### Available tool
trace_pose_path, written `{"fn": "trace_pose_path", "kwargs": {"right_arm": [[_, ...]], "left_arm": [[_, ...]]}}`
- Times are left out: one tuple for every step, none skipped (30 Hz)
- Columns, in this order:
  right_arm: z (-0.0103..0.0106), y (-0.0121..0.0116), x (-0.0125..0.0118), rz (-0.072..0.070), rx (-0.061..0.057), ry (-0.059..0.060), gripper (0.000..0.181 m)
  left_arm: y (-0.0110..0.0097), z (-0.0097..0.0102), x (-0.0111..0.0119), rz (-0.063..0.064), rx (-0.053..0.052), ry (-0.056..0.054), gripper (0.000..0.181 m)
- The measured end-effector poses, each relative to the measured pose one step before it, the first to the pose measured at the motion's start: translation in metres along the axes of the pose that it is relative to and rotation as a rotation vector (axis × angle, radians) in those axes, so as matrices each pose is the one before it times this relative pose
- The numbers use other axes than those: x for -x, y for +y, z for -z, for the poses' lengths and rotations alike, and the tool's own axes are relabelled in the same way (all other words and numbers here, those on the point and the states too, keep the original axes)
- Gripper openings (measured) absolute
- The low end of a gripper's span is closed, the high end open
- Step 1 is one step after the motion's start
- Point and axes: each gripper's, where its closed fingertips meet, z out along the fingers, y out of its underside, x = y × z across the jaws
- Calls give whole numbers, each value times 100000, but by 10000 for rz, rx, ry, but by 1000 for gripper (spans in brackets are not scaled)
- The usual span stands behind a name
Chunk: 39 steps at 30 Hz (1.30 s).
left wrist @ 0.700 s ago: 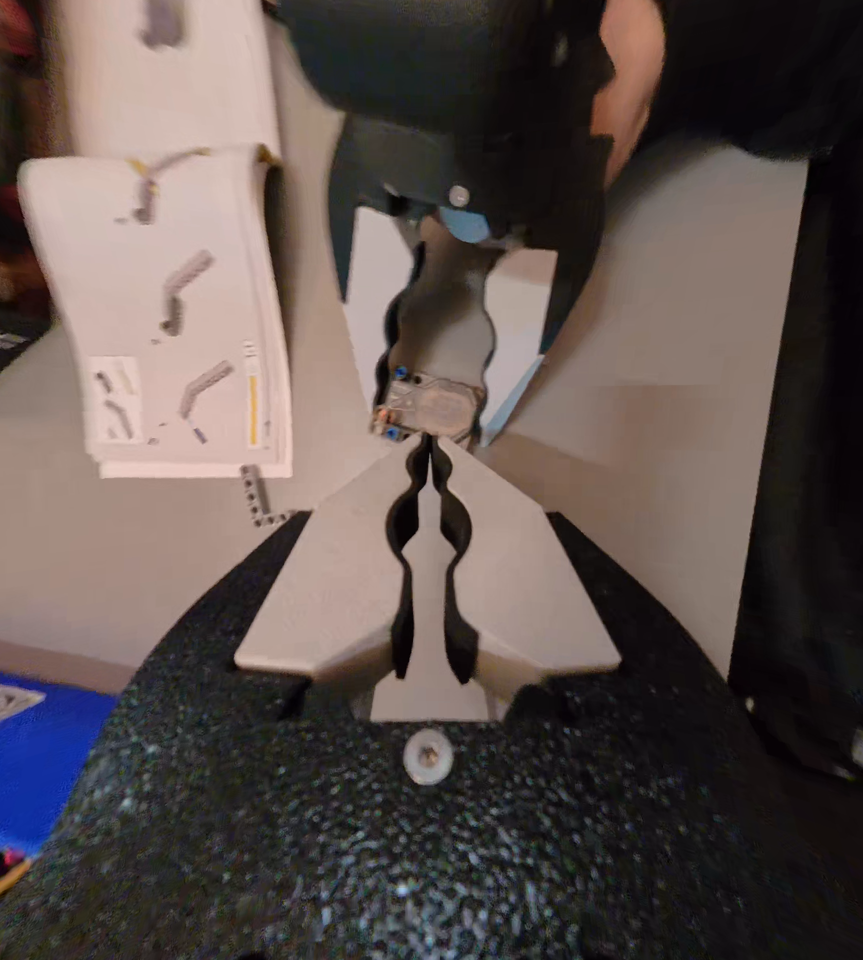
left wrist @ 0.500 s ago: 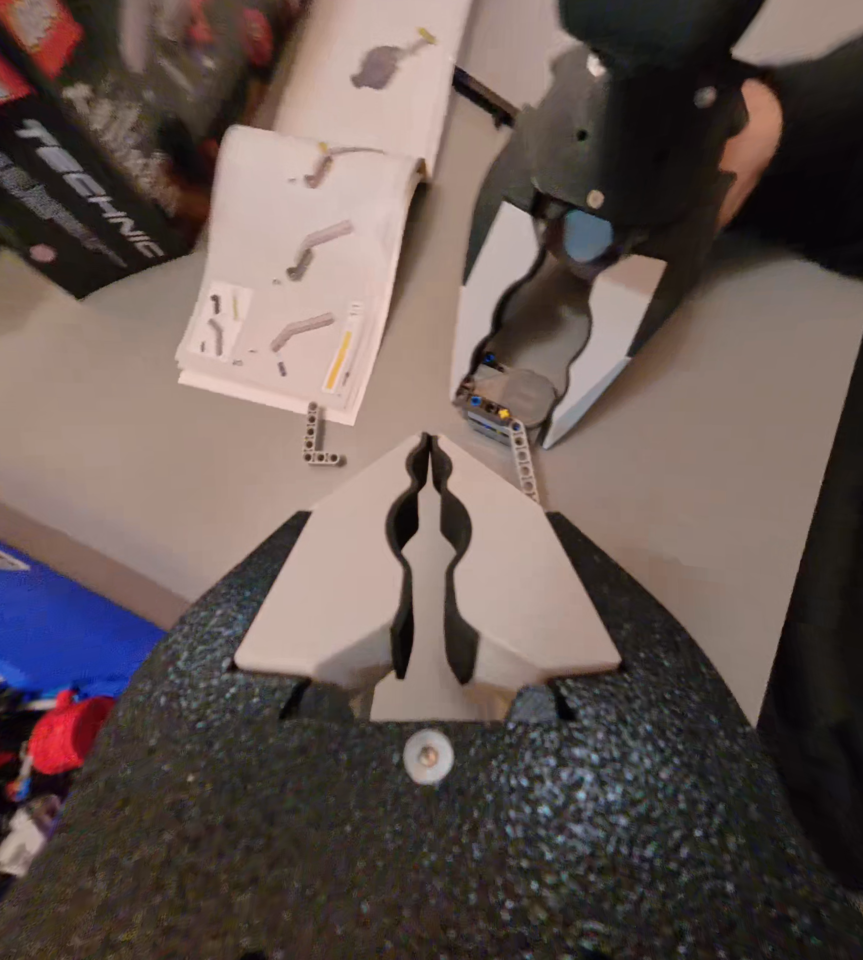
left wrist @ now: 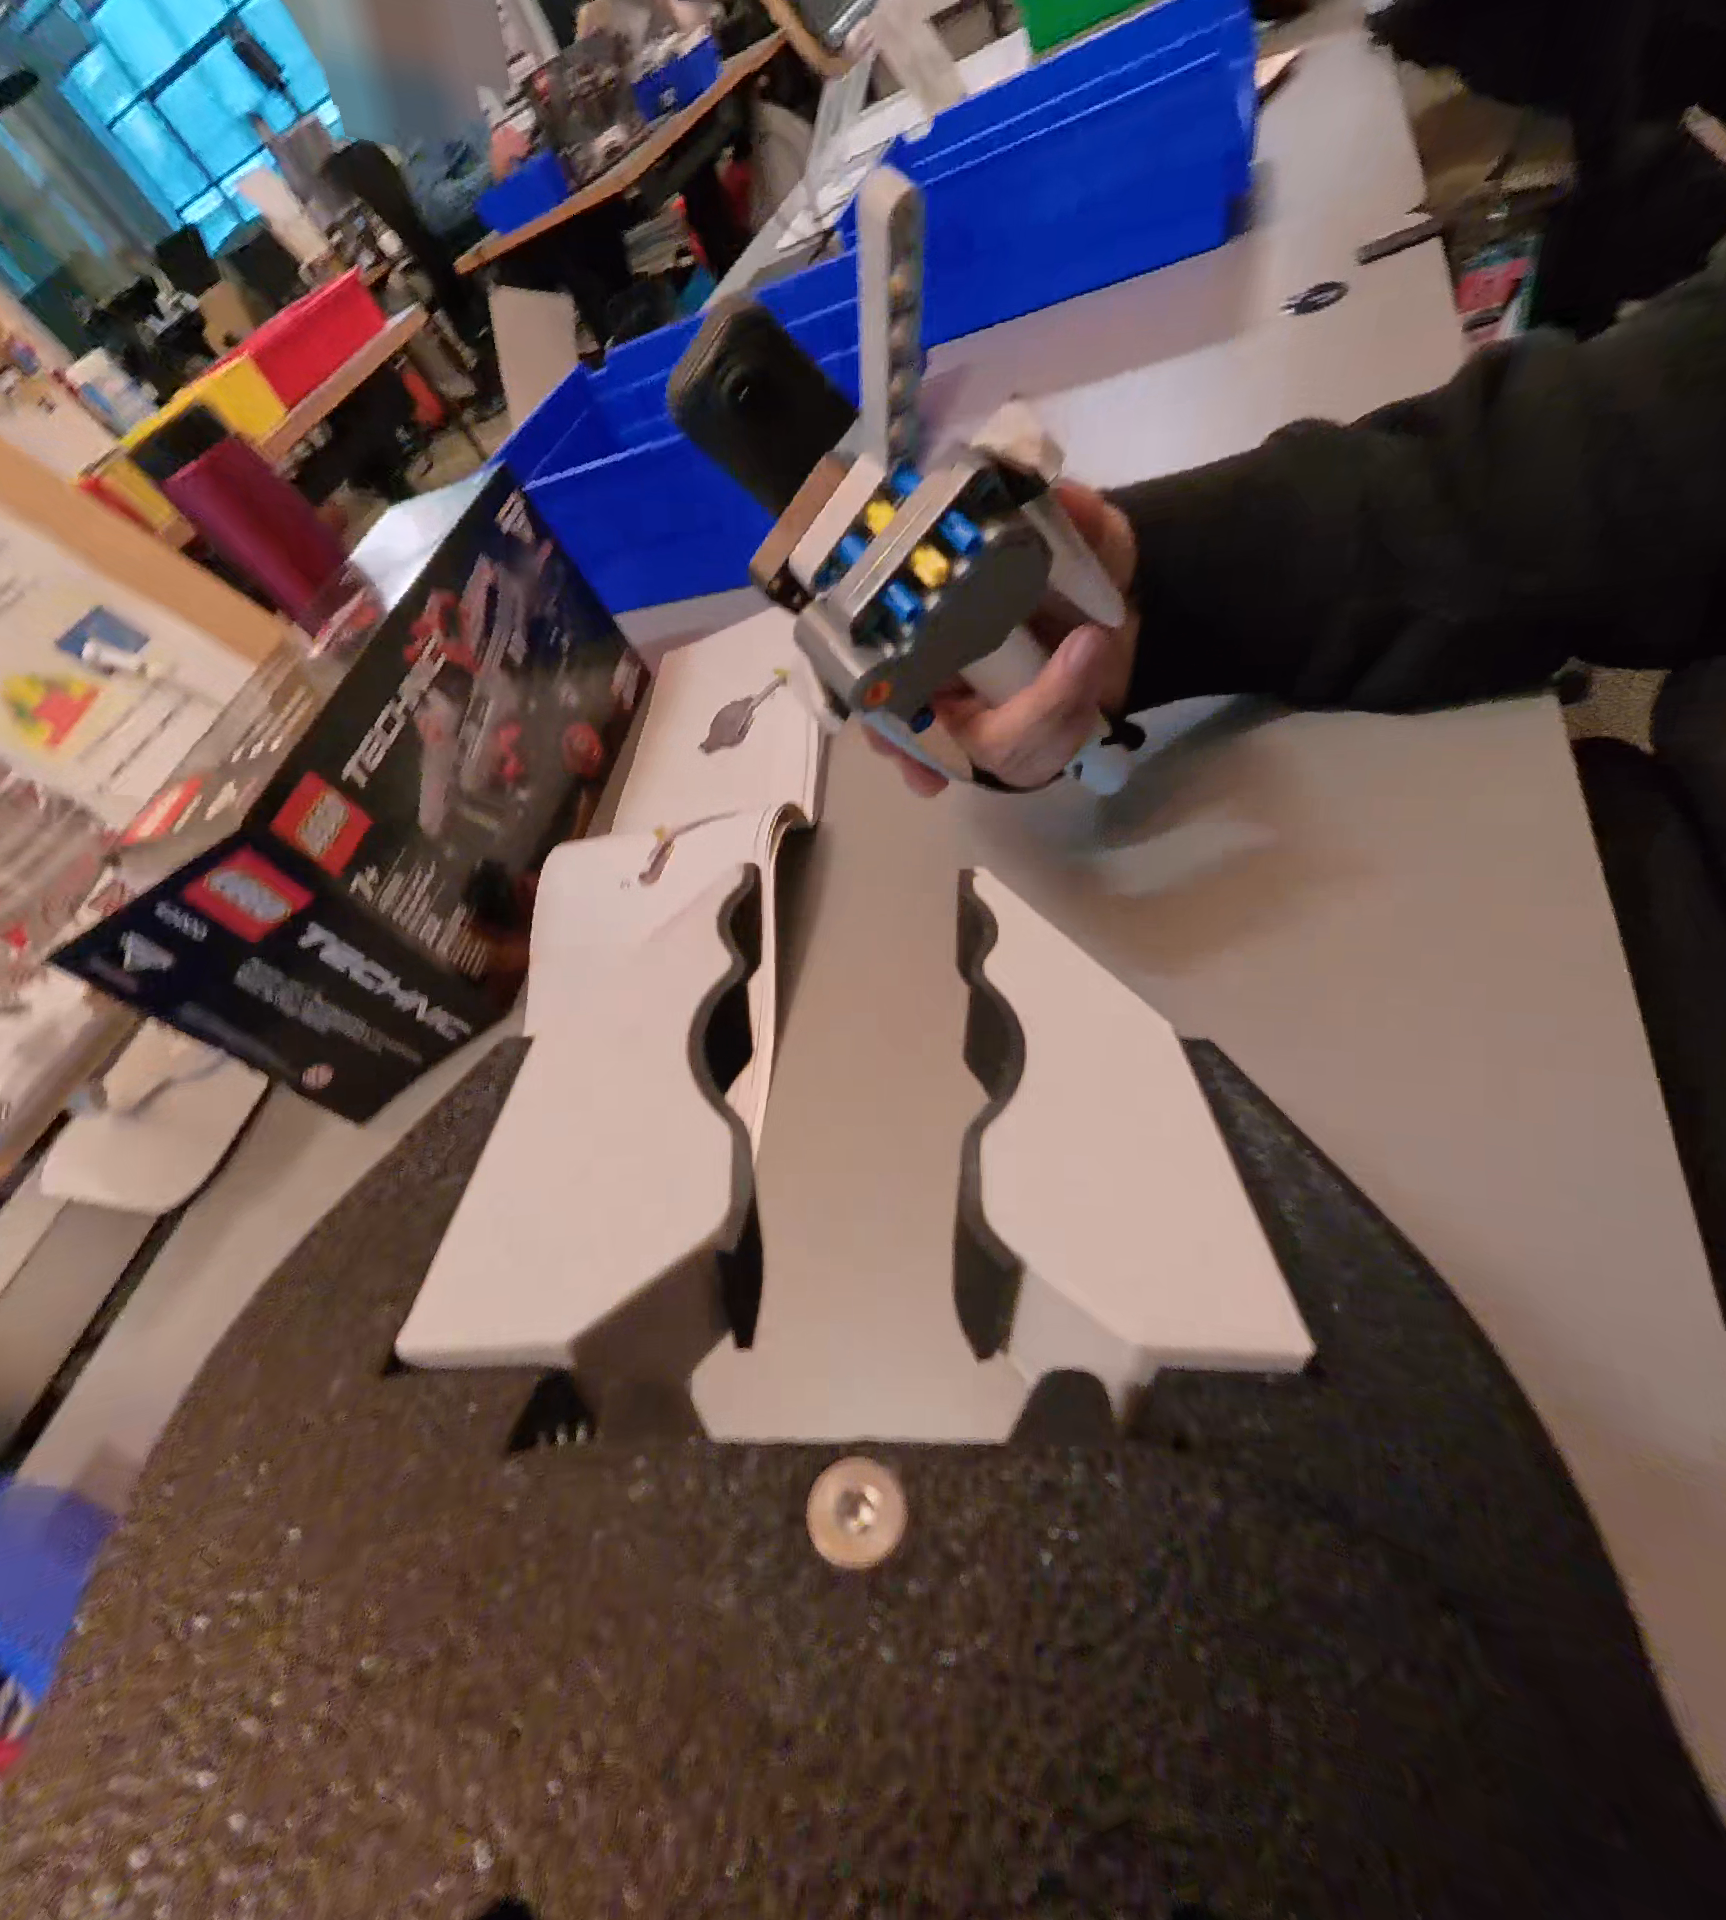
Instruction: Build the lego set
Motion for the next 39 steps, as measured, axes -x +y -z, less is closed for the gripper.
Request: {"fn": "trace_pose_path", "kwargs": {"right_arm": [[-31, -19, 144, -60, -100, -176, 53], [-19, -24, 155, -2, -105, -161, 53], [-32, -24, 244, -19, -78, -207, 53], [-23, 9, 203, -36, -35, -175, 53], [-12, 21, 35, -6, -35, -58, 53], [-15, -10, 21, -23, -68, -55, 53], [-38, 10, 176, -88, -59, -173, 53], [-70, 13, 98, -67, -49, -108, 53], [-89, 111, -5, -38, 12, -35, 53], [-129, 282, 95, -73, 123, -106, 53], [-196, 430, 20, -60, 222, -44, 53], [-227, 512, -141, -9, 293, 89, 53], [-244, 640, -110, -6, 393, 89, 53], [-288, 640, 100, 66, 420, -16, 53], [-308, 513, 124, 141, 365, 27, 53], [-249, 410, 118, 133, 308, 30, 53], [-189, 317, 174, 61, 251, -19, 53], [-119, 197, 37, 40, 173, 69, 53], [-60, 161, -34, 59, 142, 99, 53], [-34, 71, 100, 23, 80, -1, 53], [-16, -9, 124, 19, 32, -10, 53], [0, -57, 112, 48, -1, 6, 53], [-26, -7, 172, 14, 34, -47, 53], [-32, 82, 54, 12, 78, 26, 53], [-50, 53, 16, 36, 45, 36, 53], [-43, -17, 114, -7, -6, -52, 53], [-33, -71, 191, -17, -52, -121, 53], [-2, -89, 135, 1, -58, -65, 53], [28, -23, 30, -11, -15, 7, 53], [38, 28, 16, -7, 16, 0, 53], [24, 17, 42, 11, 1, -12, 53], [0, -17, 38, 3, -12, 0, 53], [10, -23, -69, 4, -19, 49, 53], [20, -107, -55, -10, -71, 30, 53], [34, -170, -40, -11, -99, 17, 53], [52, -155, -73, 22, -81, 55, 53], [35, -29, -37, 10, -15, 36, 53], [5, 94, 10, 0, 55, 5, 53], [6, 34, -37, -9, 13, 37, 53]], "left_arm": [[-575, -260, -161, -176, -129, 149, 36], [-538, -223, -157, -196, -140, 142, 37], [-441, -200, -224, -202, -112, 174, 38], [-316, -201, -176, -168, -50, 140, 41], [-230, -193, -99, -119, -8, 82, 43], [-217, -212, -121, -72, -13, 98, 47], [-221, -208, -181, -62, -35, 132, 51], [-219, -219, -122, -90, -42, 91, 55], [-196, -230, -1, -125, -30, 9, 58], [-189, -230, 13, -163, -14, -10, 61], [-173, -220, -93, -183, 7, 65, 64], [-153, -223, -197, -199, 25, 138, 64], [-148, -229, -122, -242, 15, 79, 64], [-93, -219, -94, -272, 40, 39, 64], [29, -204, -300, -248, 111, 158, 62], [36, -197, -426, -251, 119, 206, 61], [-46, -138, -273, -318, 60, 56, 61], [-55, -86, -278, -378, 28, 15, 58], [-52, -45, -303, -358, 37, 30, 55], [-85, -11, -171, -303, 25, -49, 53], [-177, 21, -135, -253, -19, -48, 51], [-173, 30, -162, -195, -14, -8, 47], [-60, 22, -82, -126, 56, -17, 45], [19, 27, -79, -92, 112, 3, 45], [-32, 28, -53, -110, 82, 1, 45], [-115, 14, -28, -115, 30, -27, 44], [-160, -22, 14, -76, -13, -53, 44], [-83, -37, 71, -47, 12, -68, 44], [40, -29, 37, -37, 57, -54, 44], [91, -38, 23, -18, 60, -32, 44], [69, -27, 15, 5, 29, -28, 44], [70, -29, 37, -16, 31, -24, 43], [131, 1, 71, -84, 61, -36, 43], [94, 1, 102, -122, 53, -74, 43], [79, -30, 143, -88, 31, -106, 43], [102, -9, 157, -52, 21, -97, 43], [109, -31, 66, -19, -14, -39, 43], [103, -46, -9, 44, -37, 24, 43], [78, -8, 73, 37, -22, -26, 43]]}}
